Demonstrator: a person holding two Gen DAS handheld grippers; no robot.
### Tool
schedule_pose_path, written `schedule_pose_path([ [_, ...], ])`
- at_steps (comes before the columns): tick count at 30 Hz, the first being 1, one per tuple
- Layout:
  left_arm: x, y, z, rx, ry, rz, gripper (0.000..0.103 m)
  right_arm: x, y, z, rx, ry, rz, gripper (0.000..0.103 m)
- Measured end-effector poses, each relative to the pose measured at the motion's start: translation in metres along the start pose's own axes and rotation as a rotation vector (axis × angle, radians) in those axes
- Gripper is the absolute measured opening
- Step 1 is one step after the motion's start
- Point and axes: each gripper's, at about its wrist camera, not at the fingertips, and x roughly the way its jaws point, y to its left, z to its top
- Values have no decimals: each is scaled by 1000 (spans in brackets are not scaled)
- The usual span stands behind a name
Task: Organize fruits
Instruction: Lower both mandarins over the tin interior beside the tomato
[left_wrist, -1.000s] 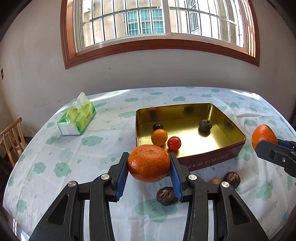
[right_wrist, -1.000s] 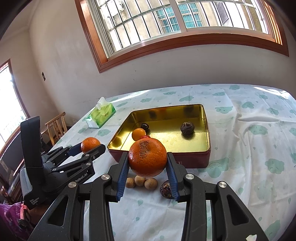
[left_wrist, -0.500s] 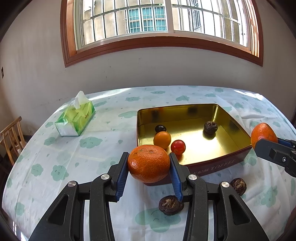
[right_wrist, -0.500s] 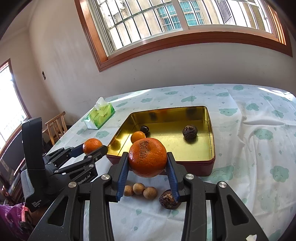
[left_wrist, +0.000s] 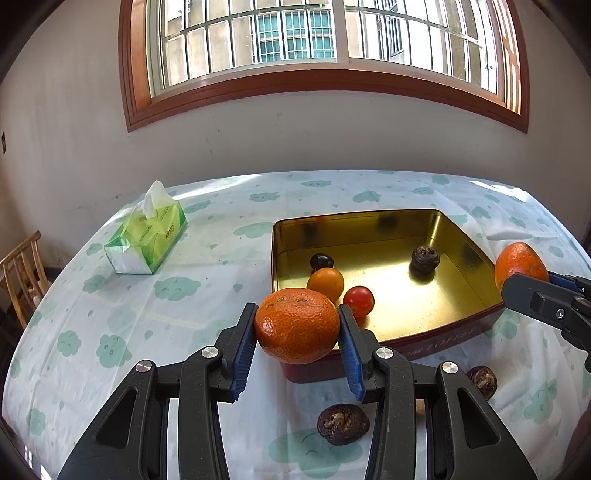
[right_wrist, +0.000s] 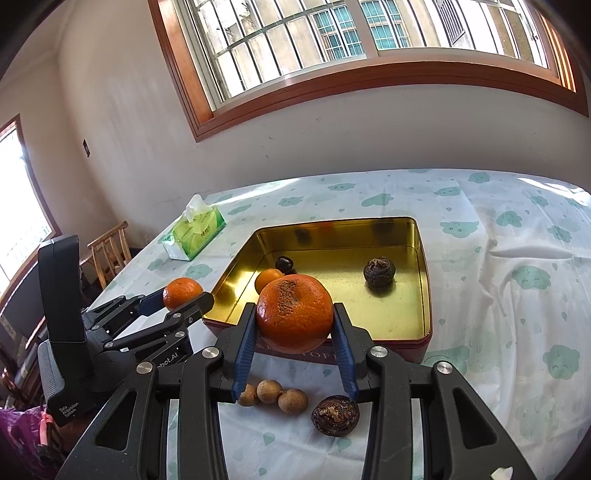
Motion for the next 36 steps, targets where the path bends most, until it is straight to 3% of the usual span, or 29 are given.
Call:
schedule_pose_path([
  [36,50,-16,28,20,23,-15,43,60,-30,12,32,71,-21,36],
])
